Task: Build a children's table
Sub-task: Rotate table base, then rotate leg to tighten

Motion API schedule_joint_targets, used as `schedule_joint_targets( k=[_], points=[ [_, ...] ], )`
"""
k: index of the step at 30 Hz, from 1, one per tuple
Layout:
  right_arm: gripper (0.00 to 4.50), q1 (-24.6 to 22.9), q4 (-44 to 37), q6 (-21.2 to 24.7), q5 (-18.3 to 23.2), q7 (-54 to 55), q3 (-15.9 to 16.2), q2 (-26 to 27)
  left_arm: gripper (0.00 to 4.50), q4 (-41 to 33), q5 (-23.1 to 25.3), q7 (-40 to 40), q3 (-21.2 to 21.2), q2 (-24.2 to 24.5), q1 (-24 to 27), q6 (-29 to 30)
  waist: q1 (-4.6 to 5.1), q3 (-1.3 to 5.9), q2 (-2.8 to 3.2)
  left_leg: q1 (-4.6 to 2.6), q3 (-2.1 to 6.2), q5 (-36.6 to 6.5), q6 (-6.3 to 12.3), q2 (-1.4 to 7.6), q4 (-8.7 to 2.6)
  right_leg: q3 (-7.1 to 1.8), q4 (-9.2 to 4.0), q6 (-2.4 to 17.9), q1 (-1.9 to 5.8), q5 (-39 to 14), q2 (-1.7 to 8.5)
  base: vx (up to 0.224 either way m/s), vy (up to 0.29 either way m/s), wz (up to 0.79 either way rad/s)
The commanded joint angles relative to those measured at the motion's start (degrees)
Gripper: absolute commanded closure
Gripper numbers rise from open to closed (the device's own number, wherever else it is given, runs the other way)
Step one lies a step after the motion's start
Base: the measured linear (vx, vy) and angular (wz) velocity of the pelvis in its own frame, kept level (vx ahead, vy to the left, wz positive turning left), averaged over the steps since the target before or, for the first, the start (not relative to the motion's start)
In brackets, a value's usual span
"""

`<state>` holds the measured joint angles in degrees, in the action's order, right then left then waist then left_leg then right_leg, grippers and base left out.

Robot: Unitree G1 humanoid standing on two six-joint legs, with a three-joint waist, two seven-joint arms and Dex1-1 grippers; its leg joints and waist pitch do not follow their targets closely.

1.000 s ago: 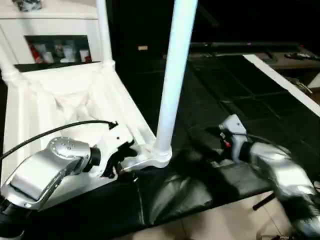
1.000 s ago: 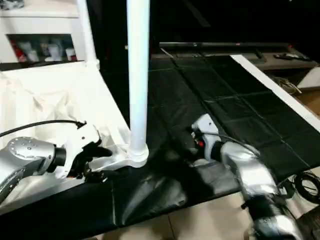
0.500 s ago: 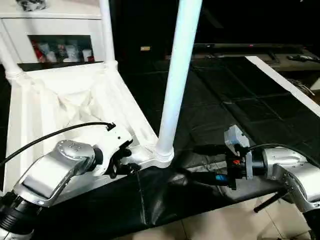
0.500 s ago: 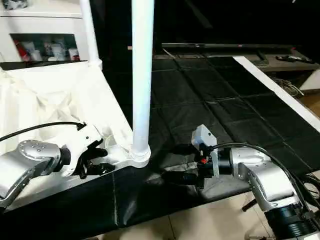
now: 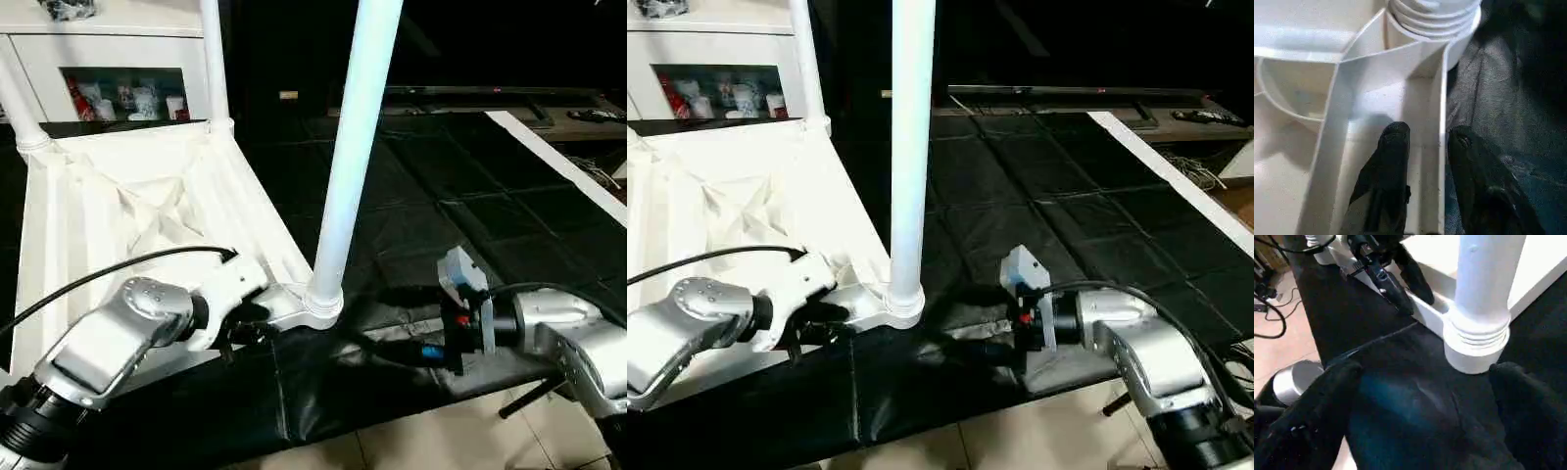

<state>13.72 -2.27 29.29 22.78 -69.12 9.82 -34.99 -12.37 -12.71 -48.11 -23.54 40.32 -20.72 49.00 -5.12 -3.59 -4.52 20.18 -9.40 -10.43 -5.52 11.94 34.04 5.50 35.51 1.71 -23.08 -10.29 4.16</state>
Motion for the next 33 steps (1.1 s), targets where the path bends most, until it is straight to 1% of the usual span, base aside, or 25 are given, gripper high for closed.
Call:
schedule_joint_targets(
  k=[1,3,4,5,6,7,8,9,10,11,12,13,14,15,16,17,19,20,22,25,27,28,29,31,33],
  points=[
    [0.00,0.10,-1.07,0.13,0.03,-0.15,0.15,-1.18,3.38,1.70,2.01,-1.14,-1.43,0.56,-0.25,-3.98,-0.09,3.56,0.52,0.17,0.25,-12.85,1.41,1.03,-3.77,-2.83,-5.95,2.71,2.71,-25.31,3.49,0.000,0.000,0.00],
    [0.00,0.05,-0.80,-0.14,-0.08,-0.11,0.18,-1.21,3.45,3.59,2.77,-2.01,-1.74,0.50,-0.01,-7.72,-0.07,3.59,0.49,0.15,0.25,-12.80,1.33,1.08,-3.79,-2.83,-5.90,2.76,2.72,-25.01,3.51,0.000,0.000,0.00],
    [0.00,0.08,-0.65,-0.26,-0.12,-0.11,0.19,-1.19,3.69,4.19,2.59,-2.32,-1.61,0.46,0.11,-8.28,-0.11,3.70,0.55,0.08,0.28,-12.59,1.14,1.18,-3.82,-2.87,-5.72,3.01,2.81,-24.25,3.61,0.000,0.000,0.00],
    [0.00,0.11,-0.50,-0.37,-0.15,-0.13,0.18,-1.18,3.69,4.69,2.34,-2.49,-1.38,0.33,0.18,-8.56,-0.12,3.67,0.58,0.07,0.26,-12.58,1.17,1.17,-3.80,-2.88,-5.70,3.25,2.75,-23.88,3.59,0.000,0.000,0.00],
    [0.00,0.13,-0.44,-0.41,-0.16,-0.15,0.18,-1.17,3.78,4.92,2.35,-2.81,-1.34,0.31,0.23,-9.44,-0.08,3.65,0.50,0.05,0.24,-12.62,1.14,1.20,-3.85,-2.88,-5.62,3.64,2.78,-23.45,3.59,0.000,0.000,0.00],
    [0.00,0.18,-0.24,-0.53,-0.19,-0.21,0.18,-1.13,3.83,5.59,2.36,-3.78,-1.19,0.26,0.35,-12.05,-0.13,3.63,0.24,0.14,0.21,-12.34,1.34,1.15,-3.83,-2.91,-5.62,3.68,2.81,-23.38,3.63,0.000,0.000,0.00],
    [0.00,0.28,0.00,-0.64,-0.20,-0.32,0.18,-1.09,3.83,6.23,2.09,-5.04,-0.98,0.20,0.50,-14.39,-0.14,3.66,0.13,0.11,0.20,-12.24,1.30,1.19,-3.84,-2.94,-5.59,3.74,2.83,-23.30,3.67,0.000,0.000,0.00],
    [0.00,0.36,0.20,-0.79,-0.25,-0.41,0.21,-1.03,3.95,6.88,2.09,-6.00,-1.03,0.28,0.51,-16.11,-0.14,3.64,0.20,0.05,0.18,-12.39,1.24,1.26,-3.84,-2.97,-5.58,3.78,2.78,-23.42,3.71,0.000,0.000,0.00],
    [0.00,0.37,0.24,-0.82,-0.27,-0.43,0.21,-1.02,4.08,7.01,2.08,-6.19,-1.04,0.30,0.51,-16.45,-0.16,3.63,0.26,0.05,0.18,-12.40,1.24,1.24,-3.86,-3.00,-5.58,3.69,2.77,-23.42,3.73,0.000,0.000,0.00],
    [0.00,0.49,0.52,-0.98,-0.33,-0.52,0.24,-0.95,4.17,8.11,2.65,-7.00,-1.53,0.56,0.17,-18.22,-0.18,3.64,0.01,0.06,0.19,-12.32,1.29,1.27,-3.88,-2.98,-5.62,3.68,2.78,-23.40,3.73,0.000,0.000,0.00],
    [0.00,0.62,0.80,-1.16,-0.48,-0.59,0.28,-0.88,4.20,9.64,3.20,-7.97,-1.90,0.47,-0.31,-20.83,-0.17,3.59,-0.03,0.10,0.19,-12.46,1.20,1.26,-3.91,-2.96,-5.57,3.48,2.79,-23.77,3.77,0.000,0.000,0.00],
    [0.00,0.92,1.43,-1.63,-0.78,-0.64,0.38,-0.66,4.28,11.93,3.05,-10.85,-2.32,-0.26,-0.99,-25.70,-0.20,3.54,0.07,0.00,0.15,-12.77,1.31,1.15,-3.90,-2.97,-5.85,3.01,2.65,-24.60,3.75,0.000,0.000,0.00],
    [0.00,0.93,1.46,-1.65,-0.80,-0.64,0.39,-0.65,4.37,12.03,3.03,-10.99,-2.33,-0.30,-1.02,-25.93,-0.24,3.48,0.10,-0.08,0.13,-13.11,1.32,1.12,-3.90,-2.96,-5.98,2.79,2.56,-25.26,3.76,0.000,0.000,0.00],
    [0.00,1.03,1.61,-1.78,-0.90,-0.62,0.43,-0.59,4.43,12.83,2.83,-11.77,-2.22,-0.76,-1.17,-27.37,-0.41,3.46,0.16,-0.37,0.10,-13.84,1.16,1.16,-3.90,-2.97,-6.15,2.49,2.44,-26.47,3.86,0.000,0.000,0.00],
    [0.00,1.09,1.57,-1.81,-0.94,-0.56,0.47,-0.56,4.45,13.50,2.61,-12.44,-2.18,-1.35,-1.32,-28.82,-0.52,3.39,0.10,-0.50,0.08,-14.41,1.07,1.18,-3.91,-2.95,-6.34,2.31,2.35,-27.70,3.93,0.000,0.000,0.00],
    [0.00,1.12,1.46,-1.78,-0.92,-0.48,0.46,-0.50,4.46,14.25,2.70,-12.97,-2.49,-1.80,-1.55,-29.94,-0.57,3.44,0.23,-0.55,0.08,-14.50,0.87,1.21,-3.90,-2.94,-6.25,2.23,2.36,-27.94,3.94,0.000,0.000,0.00],
    [0.00,1.14,1.39,-1.77,-0.90,-0.43,0.45,-0.46,4.48,14.76,2.78,-13.34,-2.73,-2.09,-1.71,-30.70,-0.95,3.40,0.20,-0.73,0.08,-15.13,0.68,1.27,-3.93,-2.90,-6.35,1.96,2.20,-29.04,4.00,0.000,0.000,0.00],
    [0.00,1.11,1.14,-1.70,-0.84,-0.27,0.39,-0.41,4.48,15.51,2.83,-13.94,-2.94,-2.47,-1.90,-31.95,-1.11,3.42,0.38,-0.76,0.11,-15.22,0.65,1.30,-3.96,-2.90,-6.40,1.97,2.22,-29.10,4.06,0.000,0.000,0.00],
    [0.00,0.65,-0.48,-0.93,-0.51,0.30,0.20,-0.54,4.48,17.45,2.84,-15.54,-2.98,-3.29,-2.37,-35.32,-1.38,3.41,0.47,-1.08,0.04,-16.08,0.44,1.34,-3.98,-2.88,-6.51,2.02,2.00,-29.01,3.99,0.000,0.000,0.00],
    [0.00,0.34,-1.26,-0.63,-0.29,0.40,0.11,-0.71,4.48,18.60,3.00,-16.38,-2.84,-3.60,-2.63,-37.33,-1.55,3.44,0.51,-0.92,0.22,-16.57,0.14,1.47,-4.16,-2.82,-6.43,2.03,2.23,-29.18,4.21,0.000,0.000,0.00],
    [0.00,0.31,-1.38,-0.62,-0.27,0.46,0.10,-0.73,4.48,19.38,3.01,-16.75,-2.58,-3.75,-2.82,-38.16,-1.60,3.38,0.50,-1.02,0.24,-17.06,0.06,1.48,-4.23,-2.79,-6.54,2.05,2.17,-29.57,4.22,0.000,0.000,0.00],
    [0.00,0.34,-1.53,-0.52,-0.20,0.49,0.09,-0.72,4.48,20.51,3.08,-17.23,-2.15,-4.05,-3.05,-39.29,-1.62,3.36,0.40,-0.94,0.25,-17.09,0.07,1.44,-4.24,-2.76,-6.57,1.96,2.24,-29.86,4.26,0.000,0.000,0.00],
    [0.00,0.34,-1.53,-0.52,-0.20,0.49,0.09,-0.72,4.48,20.51,3.08,-17.23,-2.15,-4.05,-3.05,-39.29,-1.67,3.40,0.45,-0.98,0.27,-17.11,-0.03,1.48,-4.24,-2.78,-6.55,1.94,2.26,-29.86,4.31,0.000,0.000,0.00],
    [0.00,0.56,-1.73,-0.36,-0.15,0.64,0.14,-0.55,4.48,22.75,3.70,-17.60,-1.40,-4.39,-3.61,-42.57,-1.76,3.39,0.26,-0.93,0.28,-17.15,-0.06,1.49,-4.27,-2.79,-6.58,1.80,2.30,-30.03,4.39,0.000,0.000,0.00],
    [0.00,0.68,-1.80,-0.36,-0.19,0.67,0.19,-0.42,4.48,23.65,3.26,-18.09,-0.46,-4.86,-3.74,-44.27,-1.85,3.41,0.28,-0.85,0.29,-17.06,-0.15,1.42,-4.23,-2.75,-6.67,1.14,2.36,-31.06,4.48,0.000,0.000,0.00]
  ],
)
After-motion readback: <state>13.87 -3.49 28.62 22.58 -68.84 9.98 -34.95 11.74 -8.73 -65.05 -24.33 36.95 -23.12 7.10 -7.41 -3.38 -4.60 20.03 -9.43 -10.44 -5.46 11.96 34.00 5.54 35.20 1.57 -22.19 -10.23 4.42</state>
